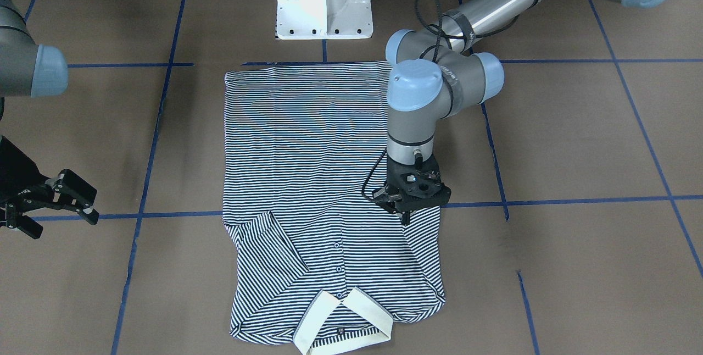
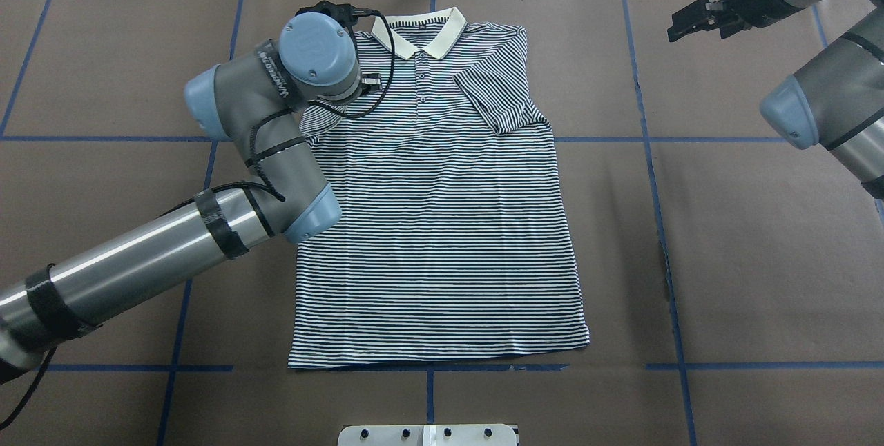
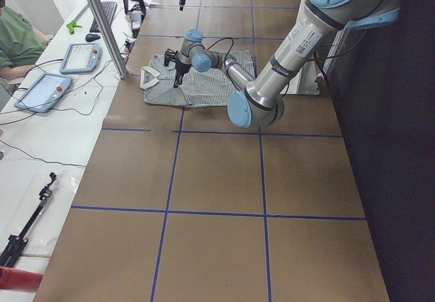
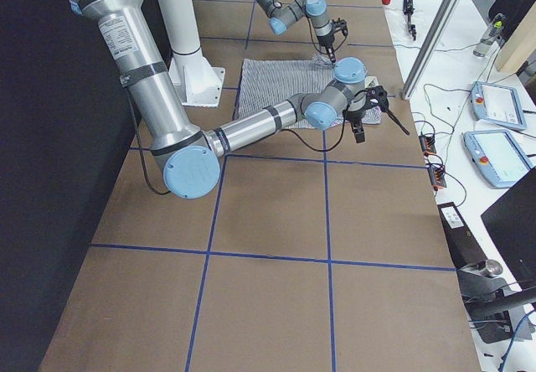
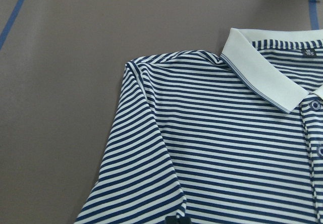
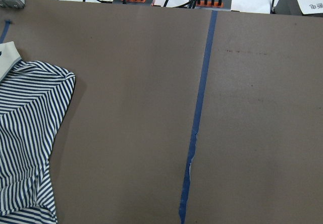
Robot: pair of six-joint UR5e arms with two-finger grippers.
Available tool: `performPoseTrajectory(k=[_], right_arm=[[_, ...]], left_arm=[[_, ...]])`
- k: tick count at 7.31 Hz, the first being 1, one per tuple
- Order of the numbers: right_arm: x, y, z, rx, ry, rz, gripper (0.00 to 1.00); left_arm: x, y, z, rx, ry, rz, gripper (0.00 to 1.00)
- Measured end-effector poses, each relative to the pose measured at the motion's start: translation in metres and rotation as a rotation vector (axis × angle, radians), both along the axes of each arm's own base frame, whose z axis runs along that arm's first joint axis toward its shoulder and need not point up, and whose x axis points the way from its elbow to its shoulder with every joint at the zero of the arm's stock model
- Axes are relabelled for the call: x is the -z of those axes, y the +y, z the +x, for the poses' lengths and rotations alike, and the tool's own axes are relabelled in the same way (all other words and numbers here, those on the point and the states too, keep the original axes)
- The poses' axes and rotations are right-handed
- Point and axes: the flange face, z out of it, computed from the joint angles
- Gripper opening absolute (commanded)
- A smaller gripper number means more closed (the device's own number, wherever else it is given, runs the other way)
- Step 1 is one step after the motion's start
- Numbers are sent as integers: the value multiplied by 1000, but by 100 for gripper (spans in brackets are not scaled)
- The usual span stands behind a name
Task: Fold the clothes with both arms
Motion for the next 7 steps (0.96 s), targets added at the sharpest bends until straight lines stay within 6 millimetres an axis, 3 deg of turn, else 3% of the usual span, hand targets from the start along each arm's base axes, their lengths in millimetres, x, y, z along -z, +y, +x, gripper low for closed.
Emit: performPoseTrajectory(k=[1,2,5,7], right_arm=[[0,0,0,0,0,1,100],[2,0,-1,0,0,2,100],[9,4,-5,9,-11,11,100],[24,27,-28,-17,-57,-48,100]], left_arm=[[7,-6,14,9,-11,-13,57],[14,-12,24,9,-22,-20,100],[32,-14,29,-57,-41,28,100],[33,20,-4,-155,21,94,100]])
